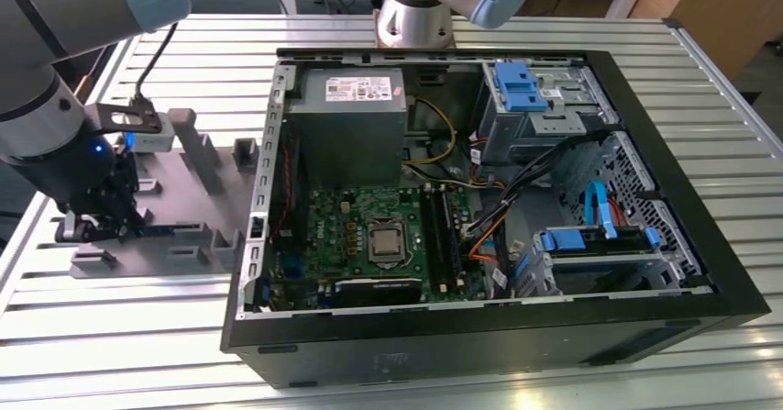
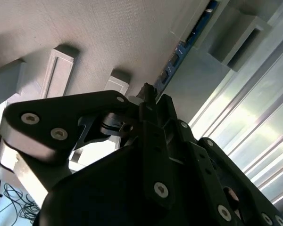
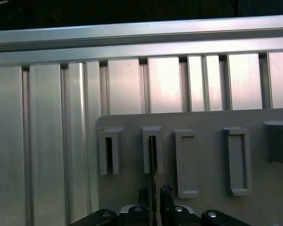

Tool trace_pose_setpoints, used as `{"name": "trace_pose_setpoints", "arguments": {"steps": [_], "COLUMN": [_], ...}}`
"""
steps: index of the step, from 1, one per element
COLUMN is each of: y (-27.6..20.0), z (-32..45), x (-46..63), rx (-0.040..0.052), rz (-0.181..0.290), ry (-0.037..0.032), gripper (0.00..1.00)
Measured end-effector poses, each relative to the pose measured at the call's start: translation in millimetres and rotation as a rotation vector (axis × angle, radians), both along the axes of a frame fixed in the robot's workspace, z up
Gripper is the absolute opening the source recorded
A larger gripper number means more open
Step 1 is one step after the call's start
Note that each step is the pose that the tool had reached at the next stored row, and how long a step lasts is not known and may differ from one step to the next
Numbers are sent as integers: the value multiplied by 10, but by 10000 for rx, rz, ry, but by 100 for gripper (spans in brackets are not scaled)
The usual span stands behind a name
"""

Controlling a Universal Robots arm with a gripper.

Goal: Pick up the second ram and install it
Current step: 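Pick up the second ram and move it above second insertion slot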

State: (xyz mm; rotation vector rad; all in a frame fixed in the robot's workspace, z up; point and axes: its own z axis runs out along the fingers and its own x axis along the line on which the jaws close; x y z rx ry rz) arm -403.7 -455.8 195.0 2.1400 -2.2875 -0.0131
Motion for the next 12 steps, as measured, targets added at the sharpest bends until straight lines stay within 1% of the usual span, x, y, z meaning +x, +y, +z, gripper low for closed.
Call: {"name": "trace_pose_setpoints", "arguments": {"steps": [7,11,12], "y": [0,0,0], "z": [-47,-50,-51], "x": [12,12,12], "rx": [0,-1,0], "rz": [33,39,39], "ry": [0,2,0], "gripper": [24,24,23]}}
